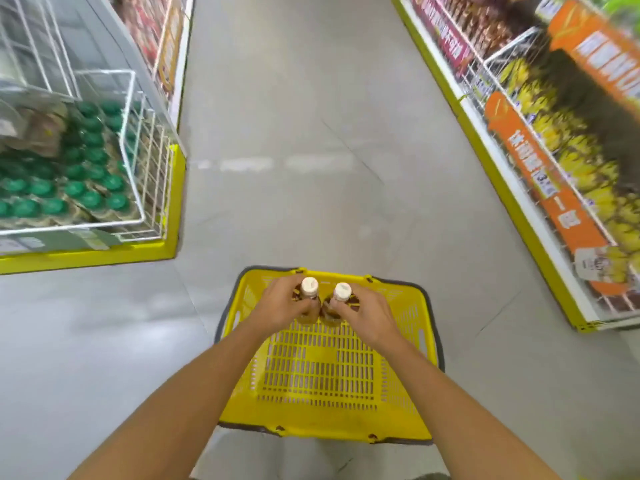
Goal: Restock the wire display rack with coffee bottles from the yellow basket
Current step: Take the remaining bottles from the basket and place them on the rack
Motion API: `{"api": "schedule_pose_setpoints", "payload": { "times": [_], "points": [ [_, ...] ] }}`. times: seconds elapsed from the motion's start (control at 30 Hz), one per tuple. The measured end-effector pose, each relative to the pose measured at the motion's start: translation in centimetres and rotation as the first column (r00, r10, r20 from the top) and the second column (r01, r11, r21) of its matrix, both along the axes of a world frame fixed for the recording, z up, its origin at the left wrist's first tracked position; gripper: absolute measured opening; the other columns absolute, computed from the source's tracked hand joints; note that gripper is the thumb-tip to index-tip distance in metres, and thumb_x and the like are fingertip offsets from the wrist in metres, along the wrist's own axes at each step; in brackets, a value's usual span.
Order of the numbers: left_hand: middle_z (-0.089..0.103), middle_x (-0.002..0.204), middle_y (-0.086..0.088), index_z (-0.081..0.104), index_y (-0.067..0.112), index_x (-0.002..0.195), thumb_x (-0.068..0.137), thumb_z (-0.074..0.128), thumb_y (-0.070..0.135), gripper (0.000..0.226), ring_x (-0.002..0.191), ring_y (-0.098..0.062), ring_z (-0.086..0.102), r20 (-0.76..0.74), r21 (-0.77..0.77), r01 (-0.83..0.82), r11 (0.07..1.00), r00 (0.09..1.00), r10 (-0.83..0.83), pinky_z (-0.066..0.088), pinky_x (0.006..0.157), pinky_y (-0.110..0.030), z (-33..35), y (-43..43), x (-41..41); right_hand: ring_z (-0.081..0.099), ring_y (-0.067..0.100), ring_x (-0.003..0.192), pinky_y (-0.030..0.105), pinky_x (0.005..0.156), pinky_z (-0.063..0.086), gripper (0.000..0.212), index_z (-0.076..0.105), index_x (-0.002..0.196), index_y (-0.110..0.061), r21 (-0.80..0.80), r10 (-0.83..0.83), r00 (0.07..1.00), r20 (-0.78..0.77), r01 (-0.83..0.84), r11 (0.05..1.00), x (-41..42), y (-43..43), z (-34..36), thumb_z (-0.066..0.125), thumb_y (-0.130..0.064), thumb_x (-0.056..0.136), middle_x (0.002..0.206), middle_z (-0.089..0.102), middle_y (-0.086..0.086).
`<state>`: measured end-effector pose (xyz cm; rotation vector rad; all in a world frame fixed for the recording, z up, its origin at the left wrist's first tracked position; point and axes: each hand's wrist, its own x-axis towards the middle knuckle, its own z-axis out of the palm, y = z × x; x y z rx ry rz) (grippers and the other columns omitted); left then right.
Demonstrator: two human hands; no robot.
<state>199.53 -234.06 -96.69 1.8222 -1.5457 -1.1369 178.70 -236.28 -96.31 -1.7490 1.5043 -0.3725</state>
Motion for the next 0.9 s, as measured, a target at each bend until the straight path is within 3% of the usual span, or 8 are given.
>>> {"api": "schedule_pose_setpoints", "payload": {
  "times": [0.1, 0.23, 0.33, 0.47, 0.6, 0.73, 0.83, 0.9],
  "points": [
    [0.075, 0.089, 0.0, 0.073, 0.017, 0.095, 0.069, 0.079, 0.033, 0.031, 0.088, -0.021, 0.071, -0.019, -0.016, 0.004, 1.0, 1.0, -0.004, 0.058, 0.083, -0.042, 15.3, 0.9, 2.9, 0.075, 0.016, 0.098, 0.045, 0.09, 0.059, 0.023, 0.075, 0.108, -0.022, -0.012, 0.06, 0.996, 0.065, -0.059, 0.998, 2.2, -0.1, 15.1, 0.074, -0.036, 0.09, 0.1, 0.078, -0.004],
    [0.074, 0.086, -0.002, 0.072, 0.014, 0.092, 0.064, 0.075, 0.045, 0.042, 0.086, -0.023, 0.071, -0.034, -0.062, -0.074, 0.995, 0.997, 0.072, 0.058, 0.081, -0.043, 39.6, 2.1, 8.6, 0.076, 0.006, 0.097, 0.028, 0.085, 0.058, 0.012, 0.073, 0.105, -0.028, -0.068, 0.163, 0.984, 0.079, -0.157, 0.985, 7.5, -1.2, 38.8, 0.076, -0.029, 0.093, 0.097, 0.079, -0.009],
    [0.068, 0.071, 0.014, 0.068, 0.026, 0.079, 0.069, 0.08, 0.029, 0.016, 0.066, 0.003, 0.061, -0.035, -0.158, -0.152, 0.976, 0.988, 0.148, 0.053, 0.067, -0.025, 56.6, 3.4, 13.9, 0.076, 0.005, 0.096, 0.03, 0.088, 0.061, 0.013, 0.074, 0.103, -0.024, -0.139, 0.263, 0.959, 0.102, -0.248, 0.959, 13.2, -2.1, 55.7, 0.076, -0.03, 0.091, 0.095, 0.079, -0.009],
    [0.063, 0.066, 0.007, 0.065, 0.019, 0.075, 0.077, 0.078, 0.005, 0.019, 0.061, -0.001, 0.056, -0.019, -0.253, -0.208, 0.945, 0.978, 0.21, 0.047, 0.06, -0.026, 73.1, 6.4, 21.9, 0.077, 0.009, 0.091, 0.031, 0.084, 0.061, 0.044, 0.074, 0.103, -0.022, -0.276, 0.402, 0.909, 0.112, -0.36, 0.891, 22.5, -1.5, 72.9, 0.065, -0.059, 0.081, 0.093, 0.08, -0.004],
    [0.065, 0.072, -0.009, 0.07, 0.003, 0.085, 0.077, 0.083, 0.018, 0.021, 0.066, -0.011, 0.054, 0.036, -0.354, -0.297, 0.887, 0.943, 0.33, 0.043, 0.062, -0.032, 83.0, 10.7, 31.1, 0.076, 0.013, 0.09, 0.039, 0.085, 0.06, 0.039, 0.075, 0.106, -0.02, -0.394, 0.532, 0.845, 0.055, -0.471, 0.789, 32.6, 0.5, 82.6, 0.07, -0.053, 0.087, 0.094, 0.081, -0.002],
    [0.07, 0.078, -0.004, 0.071, 0.006, 0.087, 0.082, 0.084, 0.02, 0.02, 0.071, -0.006, 0.06, 0.049, -0.452, -0.335, 0.827, 0.916, 0.398, 0.047, 0.068, -0.029, 89.5, 16.1, 40.4, 0.072, 0.019, 0.083, 0.049, 0.082, 0.057, 0.046, 0.073, 0.096, -0.011, -0.455, 0.613, 0.785, 0.092, -0.514, 0.727, 42.9, 4.3, 87.9, 0.064, -0.055, 0.088, 0.088, 0.078, 0.008],
    [0.077, 0.093, -0.002, 0.075, 0.01, 0.095, 0.084, 0.082, 0.03, 0.023, 0.09, -0.023, 0.071, 0.086, -0.503, -0.369, 0.782, 0.878, 0.47, 0.055, 0.084, -0.041, 92.8, 20.1, 46.9, 0.062, 0.015, 0.076, 0.042, 0.075, 0.052, 0.034, 0.072, 0.091, -0.015, -0.489, 0.677, 0.725, 0.126, -0.549, 0.678, 50.2, 7.5, 90.4, 0.067, -0.049, 0.094, 0.085, 0.074, 0.0],
    [0.078, 0.097, -0.004, 0.077, 0.012, 0.096, 0.084, 0.081, 0.034, 0.026, 0.096, -0.026, 0.071, 0.115, -0.526, -0.367, 0.767, 0.863, 0.492, 0.055, 0.087, -0.045, 94.6, 22.0, 51.1, 0.06, 0.012, 0.079, 0.039, 0.074, 0.05, 0.031, 0.073, 0.093, -0.016, -0.502, 0.702, 0.699, 0.134, -0.563, 0.656, 54.6, 9.1, 91.9, 0.068, -0.047, 0.097, 0.087, 0.072, -0.005]
  ]
}}
